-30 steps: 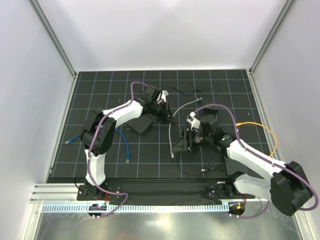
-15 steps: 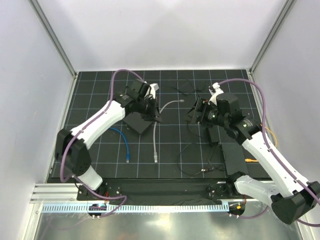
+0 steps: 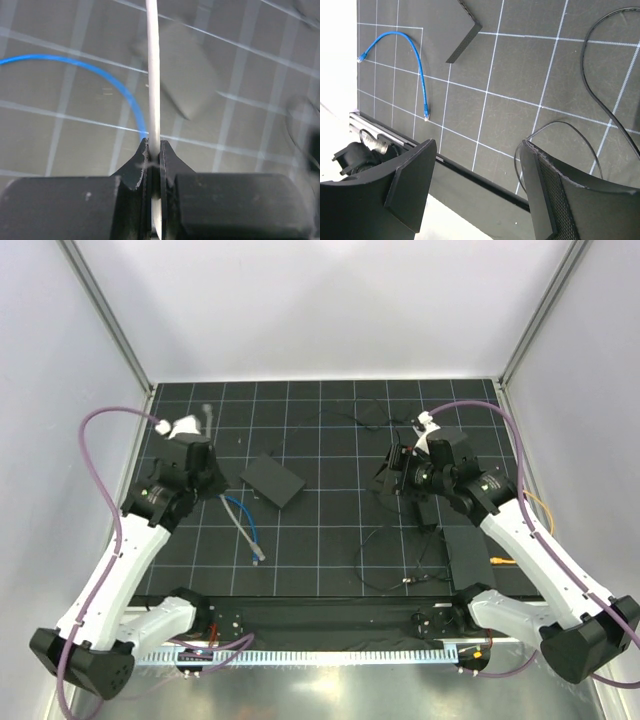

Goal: Pull the plug from the switch port

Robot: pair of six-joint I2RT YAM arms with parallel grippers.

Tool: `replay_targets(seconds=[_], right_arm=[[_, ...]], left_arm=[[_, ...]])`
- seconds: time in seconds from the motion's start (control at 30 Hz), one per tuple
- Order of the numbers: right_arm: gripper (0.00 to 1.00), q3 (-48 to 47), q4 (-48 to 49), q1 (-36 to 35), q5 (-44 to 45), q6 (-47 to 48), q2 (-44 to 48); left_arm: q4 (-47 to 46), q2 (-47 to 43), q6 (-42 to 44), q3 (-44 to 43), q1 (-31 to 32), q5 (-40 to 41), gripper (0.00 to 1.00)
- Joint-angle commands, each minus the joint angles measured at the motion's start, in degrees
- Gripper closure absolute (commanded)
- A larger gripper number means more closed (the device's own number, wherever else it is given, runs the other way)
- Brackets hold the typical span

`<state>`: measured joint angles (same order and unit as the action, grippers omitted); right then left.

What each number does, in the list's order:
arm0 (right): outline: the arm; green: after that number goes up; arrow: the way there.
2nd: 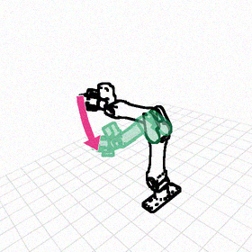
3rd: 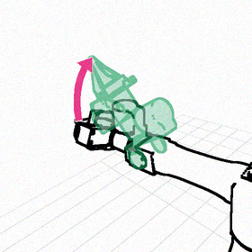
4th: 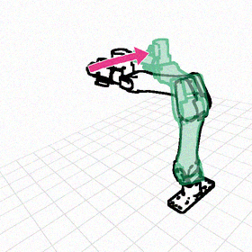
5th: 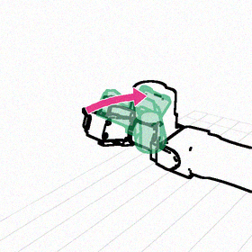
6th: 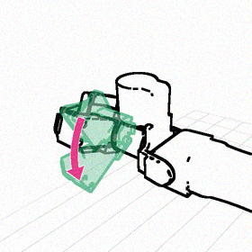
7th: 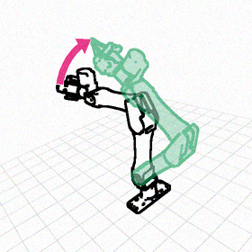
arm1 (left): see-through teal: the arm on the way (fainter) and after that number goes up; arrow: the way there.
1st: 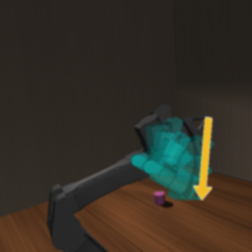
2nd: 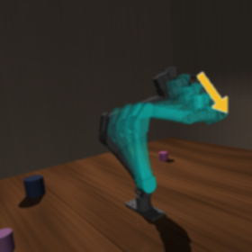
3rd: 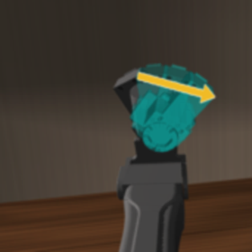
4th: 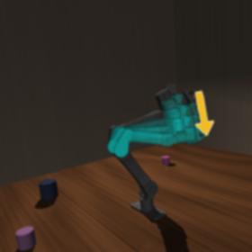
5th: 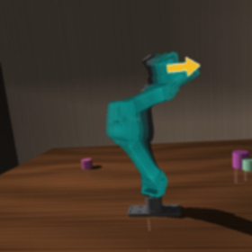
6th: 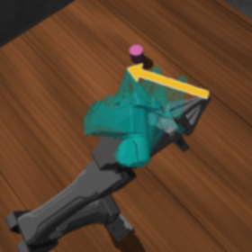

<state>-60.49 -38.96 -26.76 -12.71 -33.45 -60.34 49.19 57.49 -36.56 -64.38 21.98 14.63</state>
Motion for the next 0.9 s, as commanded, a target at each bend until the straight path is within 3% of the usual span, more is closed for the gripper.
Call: replay_targets(seconds=[0.0, 0.2, 0.33, 0.6, 0.7, 0.8, 0.87], right_arm=[[0.25, -0.68, 1.34, 0.39, -1.79, 0.41, 0.13], [0.25, 1.25, 2.48, 0.31, -2.41, -0.3, 0.66], [0.25, 3.18, 3.71, 0.4, -4.07, -1.35, 0.83], [0.25, 4.94, 5.12, 0.31, -5.74, -1.7, 0.4], [0.26, 5.2, 6.0, 0.31, -6.98, -1.97, -0.66], [0.25, 5.56, 7.14, 0.31, -8.55, -2.67, -1.89], [0.26, 6.26, 8.28, 0.31, -9.96, -2.85, -3.03]], left_arm=[[0.12, 0.6, -2.64, 3.55, -8.31, 4.27, 1.0], [-9.98, -0.89, -4.66, 11.37, -17.84, -1.18, 1.0], [-15.7, -0.2, -5.28, 15.95, -18.64, -2.51, 1.0], [-16.23, 0.07, -10.55, 23.41, -21.71, -3.03, 1.0], [-14.65, 0.42, -13.01, 24.03, -21.71, -2.51, 0.93], [-12.28, 0.16, -16.08, 24.91, -21.71, -0.22, 0.72], [-11.84, -0.45, -16.97, 26.23, -21.71, 0.13, 0.72]])
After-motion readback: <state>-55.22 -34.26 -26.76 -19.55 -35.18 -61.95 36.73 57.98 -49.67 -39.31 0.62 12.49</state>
